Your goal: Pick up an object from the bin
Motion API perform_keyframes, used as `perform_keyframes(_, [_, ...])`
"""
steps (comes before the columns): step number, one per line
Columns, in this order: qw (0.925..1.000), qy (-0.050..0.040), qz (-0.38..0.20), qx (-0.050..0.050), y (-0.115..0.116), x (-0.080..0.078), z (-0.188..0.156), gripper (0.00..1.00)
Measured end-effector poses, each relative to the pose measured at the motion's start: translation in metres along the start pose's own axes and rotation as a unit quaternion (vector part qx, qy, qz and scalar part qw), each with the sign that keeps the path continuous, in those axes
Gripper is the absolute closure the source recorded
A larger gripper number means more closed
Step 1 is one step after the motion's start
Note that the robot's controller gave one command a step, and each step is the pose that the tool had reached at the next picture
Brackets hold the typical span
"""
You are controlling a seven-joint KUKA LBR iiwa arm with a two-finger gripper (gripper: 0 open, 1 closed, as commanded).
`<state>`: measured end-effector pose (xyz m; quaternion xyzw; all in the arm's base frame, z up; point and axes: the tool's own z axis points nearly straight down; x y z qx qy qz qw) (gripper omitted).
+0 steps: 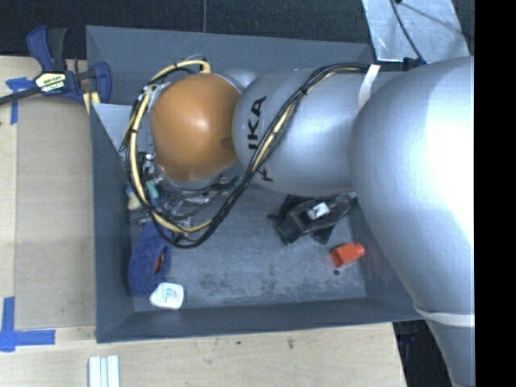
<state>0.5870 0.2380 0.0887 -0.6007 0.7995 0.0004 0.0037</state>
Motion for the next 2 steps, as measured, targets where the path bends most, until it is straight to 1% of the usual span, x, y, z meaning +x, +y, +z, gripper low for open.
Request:
perform_keyframes(1, [1.0,-0.0005,0.002,0.0,-0.001,-0.001,-0.01,1.0])
perform_keyframes(2, [1.0,-0.0011,0.004,0.003,-0.004,-0.003,-0.107,1.0])
